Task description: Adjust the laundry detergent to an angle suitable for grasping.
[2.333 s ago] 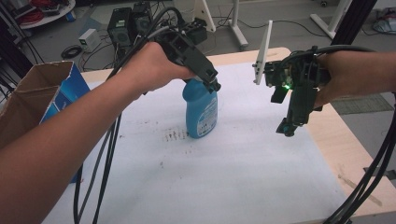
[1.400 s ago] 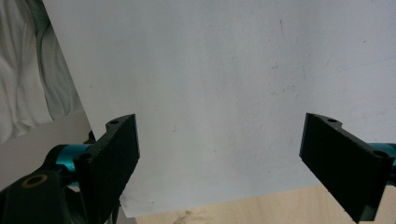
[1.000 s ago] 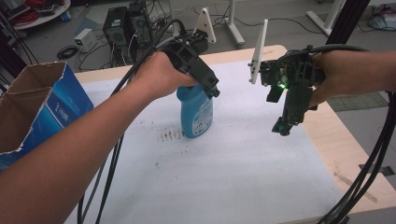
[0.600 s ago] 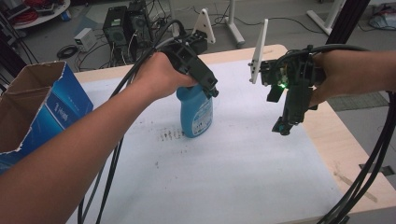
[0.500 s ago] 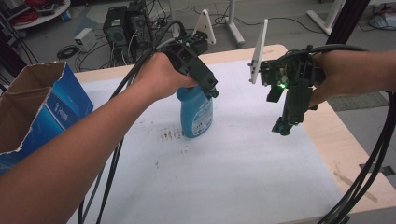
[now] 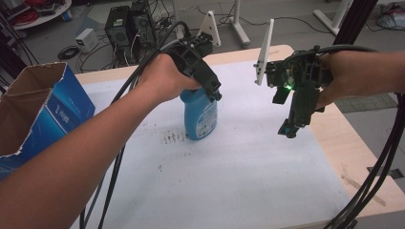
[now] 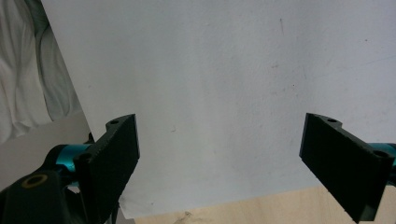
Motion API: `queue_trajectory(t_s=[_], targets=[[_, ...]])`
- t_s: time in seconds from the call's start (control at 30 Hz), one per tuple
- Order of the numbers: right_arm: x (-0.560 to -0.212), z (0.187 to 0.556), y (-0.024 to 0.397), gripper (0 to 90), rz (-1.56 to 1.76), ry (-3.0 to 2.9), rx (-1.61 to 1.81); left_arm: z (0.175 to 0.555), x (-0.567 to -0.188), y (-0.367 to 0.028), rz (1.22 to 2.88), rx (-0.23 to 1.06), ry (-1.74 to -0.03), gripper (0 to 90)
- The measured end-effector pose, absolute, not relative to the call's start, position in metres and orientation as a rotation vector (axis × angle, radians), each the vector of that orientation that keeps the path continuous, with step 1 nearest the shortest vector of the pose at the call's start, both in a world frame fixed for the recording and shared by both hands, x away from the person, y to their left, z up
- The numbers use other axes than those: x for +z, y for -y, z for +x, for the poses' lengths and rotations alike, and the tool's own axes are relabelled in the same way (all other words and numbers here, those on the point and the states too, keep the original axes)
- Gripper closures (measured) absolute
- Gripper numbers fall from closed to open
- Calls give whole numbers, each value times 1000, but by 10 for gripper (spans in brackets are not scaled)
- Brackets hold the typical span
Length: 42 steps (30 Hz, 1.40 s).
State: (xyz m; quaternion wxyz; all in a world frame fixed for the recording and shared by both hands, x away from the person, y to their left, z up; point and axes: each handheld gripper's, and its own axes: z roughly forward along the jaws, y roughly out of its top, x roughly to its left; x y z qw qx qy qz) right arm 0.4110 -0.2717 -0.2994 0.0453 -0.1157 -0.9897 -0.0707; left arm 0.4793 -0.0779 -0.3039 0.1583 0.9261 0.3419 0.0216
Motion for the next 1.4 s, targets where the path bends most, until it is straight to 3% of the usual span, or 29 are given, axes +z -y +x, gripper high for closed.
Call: queue_trajectory(t_s=[0.57, 1.1, 1.23, 1.4], targets=[[-300, 411, 273, 116, -345, 3026, -214, 480, -304, 79, 2640, 50, -992, 273], [-301, 411, 272, 115, -348, 3023, -213, 480, -304, 79, 2635, 28, -1005, 303], [-301, 411, 273, 115, -356, 3022, -217, 479, -303, 79, 2634, 4, -982, 365], [-301, 411, 272, 116, -355, 3023, -217, 479, -303, 78, 2633, 11, -985, 376]])
